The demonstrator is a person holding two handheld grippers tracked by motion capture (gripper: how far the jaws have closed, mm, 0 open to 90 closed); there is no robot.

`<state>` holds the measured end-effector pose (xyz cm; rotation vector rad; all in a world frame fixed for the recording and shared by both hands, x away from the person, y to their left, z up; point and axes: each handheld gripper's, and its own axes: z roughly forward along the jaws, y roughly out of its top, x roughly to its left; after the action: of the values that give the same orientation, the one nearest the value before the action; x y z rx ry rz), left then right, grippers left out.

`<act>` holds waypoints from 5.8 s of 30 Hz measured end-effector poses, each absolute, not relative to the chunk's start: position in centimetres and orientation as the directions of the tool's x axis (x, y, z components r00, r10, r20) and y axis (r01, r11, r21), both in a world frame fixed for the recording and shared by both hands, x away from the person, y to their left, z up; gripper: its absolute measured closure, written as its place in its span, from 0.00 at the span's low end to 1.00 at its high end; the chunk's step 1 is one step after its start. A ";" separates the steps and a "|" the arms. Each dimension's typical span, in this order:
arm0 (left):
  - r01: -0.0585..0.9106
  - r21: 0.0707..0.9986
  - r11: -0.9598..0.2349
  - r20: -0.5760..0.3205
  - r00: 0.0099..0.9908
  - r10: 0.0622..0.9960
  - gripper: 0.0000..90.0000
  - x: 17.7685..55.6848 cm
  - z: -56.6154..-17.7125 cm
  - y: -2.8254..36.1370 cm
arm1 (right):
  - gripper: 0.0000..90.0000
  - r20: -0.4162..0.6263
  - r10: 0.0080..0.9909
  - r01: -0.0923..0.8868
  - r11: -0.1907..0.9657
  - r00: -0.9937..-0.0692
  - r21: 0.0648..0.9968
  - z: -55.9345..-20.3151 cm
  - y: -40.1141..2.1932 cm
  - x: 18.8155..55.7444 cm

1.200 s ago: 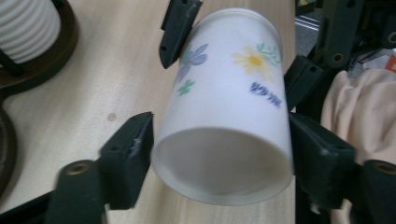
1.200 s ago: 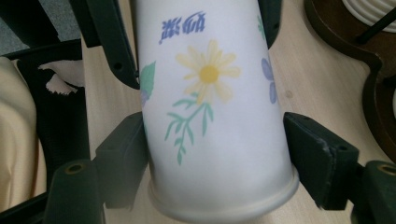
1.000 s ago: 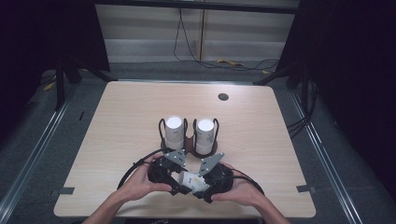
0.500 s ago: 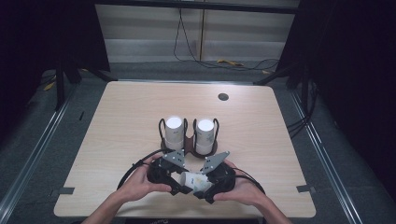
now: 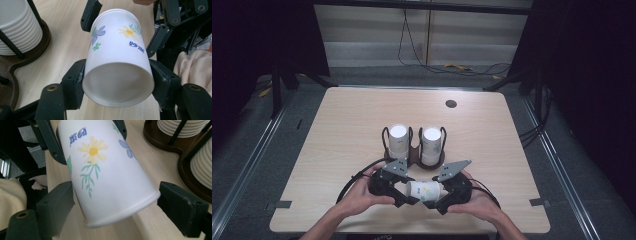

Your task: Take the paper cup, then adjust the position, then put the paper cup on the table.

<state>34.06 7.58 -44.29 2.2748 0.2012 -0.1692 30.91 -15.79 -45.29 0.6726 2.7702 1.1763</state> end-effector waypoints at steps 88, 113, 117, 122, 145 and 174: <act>0.318 0.861 -0.398 -0.296 0.948 0.116 0.26 34.9 -44.1 9.2 | 0.33 0.327 0.310 0.403 0.224 -0.893 0.888 -44.1 -19.2 31.9; 0.335 0.818 -0.468 -0.231 0.936 0.266 0.18 35.7 -45.0 9.9 | 0.34 0.297 0.502 0.469 0.260 -0.813 0.844 -43.3 -20.4 32.1; 0.337 0.814 -0.473 -0.218 0.932 0.288 0.18 35.8 -45.0 10.4 | 0.34 0.274 0.518 0.470 0.295 -0.810 0.832 -43.3 -20.6 32.0; 0.347 0.806 -0.480 -0.211 0.925 0.316 0.18 35.8 -45.4 11.1 | 0.34 0.257 0.554 0.486 0.316 -0.792 0.815 -43.2 -21.5 32.0; 0.397 0.764 -0.509 -0.198 0.894 0.401 0.18 36.3 -47.5 13.8 | 0.35 0.219 0.684 0.562 0.328 -0.696 0.759 -42.7 -25.3 33.7; 0.411 0.752 -0.515 -0.180 0.880 0.440 0.20 36.7 -47.2 14.3 | 0.34 0.086 0.817 0.686 0.415 -0.570 0.597 -41.3 -27.3 37.2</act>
<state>36.69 14.30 -47.23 2.1739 0.6107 0.0411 37.19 -27.33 -41.26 1.3244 2.4515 0.8779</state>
